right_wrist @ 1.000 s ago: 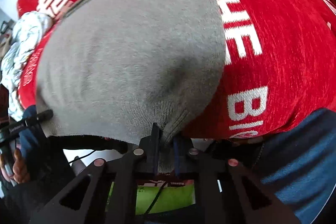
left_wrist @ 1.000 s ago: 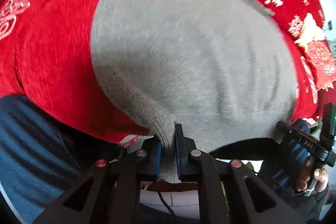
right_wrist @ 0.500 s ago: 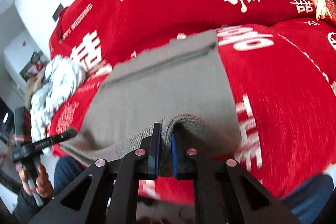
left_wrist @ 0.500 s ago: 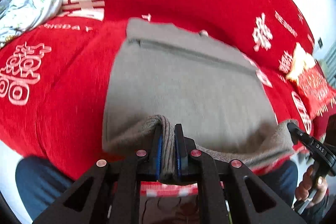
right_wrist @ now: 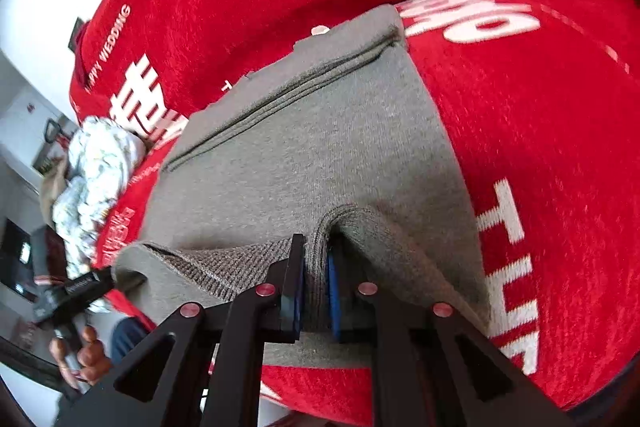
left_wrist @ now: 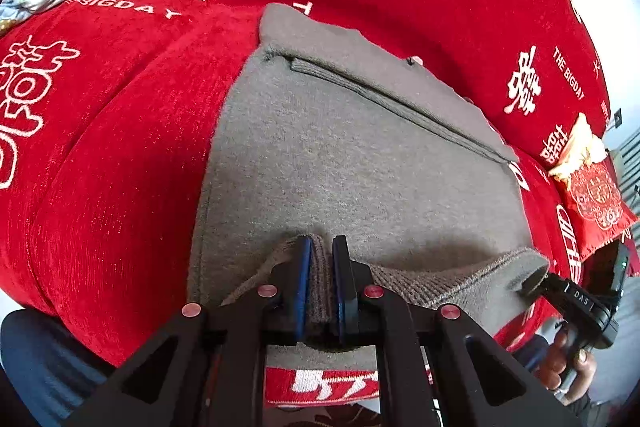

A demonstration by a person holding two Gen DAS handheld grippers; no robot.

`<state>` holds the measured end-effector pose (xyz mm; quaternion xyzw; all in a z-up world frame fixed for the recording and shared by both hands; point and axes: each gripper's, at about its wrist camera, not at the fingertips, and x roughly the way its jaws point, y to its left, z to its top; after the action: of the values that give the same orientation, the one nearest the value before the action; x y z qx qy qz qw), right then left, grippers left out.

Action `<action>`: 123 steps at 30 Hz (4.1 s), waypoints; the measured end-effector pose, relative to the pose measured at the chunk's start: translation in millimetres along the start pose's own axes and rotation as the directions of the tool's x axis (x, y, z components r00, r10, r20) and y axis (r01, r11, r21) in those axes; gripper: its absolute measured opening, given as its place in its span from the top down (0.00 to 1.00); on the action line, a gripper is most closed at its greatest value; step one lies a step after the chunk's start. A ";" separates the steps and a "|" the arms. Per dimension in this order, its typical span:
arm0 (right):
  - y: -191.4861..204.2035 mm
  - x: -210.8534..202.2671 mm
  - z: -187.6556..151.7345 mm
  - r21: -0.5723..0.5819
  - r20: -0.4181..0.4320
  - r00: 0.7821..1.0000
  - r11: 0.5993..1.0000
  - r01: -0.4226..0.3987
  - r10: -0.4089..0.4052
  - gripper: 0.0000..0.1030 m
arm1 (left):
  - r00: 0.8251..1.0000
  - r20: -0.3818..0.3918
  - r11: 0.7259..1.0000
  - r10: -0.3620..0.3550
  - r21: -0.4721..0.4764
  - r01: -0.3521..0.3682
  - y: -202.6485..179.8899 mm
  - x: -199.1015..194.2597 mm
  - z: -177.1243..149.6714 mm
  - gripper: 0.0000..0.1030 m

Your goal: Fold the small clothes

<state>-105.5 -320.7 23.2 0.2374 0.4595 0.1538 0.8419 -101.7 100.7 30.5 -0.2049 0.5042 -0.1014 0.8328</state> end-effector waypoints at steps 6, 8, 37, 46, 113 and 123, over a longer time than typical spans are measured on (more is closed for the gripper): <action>-8.3 1.3 -3.9 0.078 -0.005 0.998 0.995 -0.061 0.062 0.88 | 0.987 -0.042 0.986 -0.156 -0.066 0.153 2.9 -6.2 1.5 0.37; -7.8 1.9 -4.6 0.075 -0.006 0.998 0.995 -0.062 0.062 0.88 | 0.989 -0.051 0.990 -0.138 -0.048 0.136 -2.0 -4.9 1.0 0.37; 33.8 -65.8 6.4 -0.041 0.186 0.976 0.993 -0.109 0.115 0.92 | 0.979 0.191 0.993 -0.074 -0.073 0.090 -11.8 -64.0 7.9 0.92; 33.7 -53.9 9.2 -0.021 0.167 0.982 0.996 -0.087 0.089 0.92 | 0.981 0.140 0.976 -0.134 -0.156 0.155 8.5 -45.6 10.0 0.92; 25.6 -15.5 26.5 -0.041 0.095 0.995 0.999 -0.022 0.026 0.92 | 0.963 0.175 0.929 -0.206 0.344 0.136 -23.6 -22.9 5.4 0.93; 35.3 -35.7 55.6 0.004 0.166 0.983 0.997 -0.080 0.078 0.92 | 0.926 0.282 0.953 -0.251 0.241 0.185 -25.7 -51.4 32.6 0.93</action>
<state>-78.8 -322.5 93.2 0.2718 0.3791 0.1643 0.8691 -96.2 104.7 96.2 -0.1845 0.3277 -0.2131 0.9017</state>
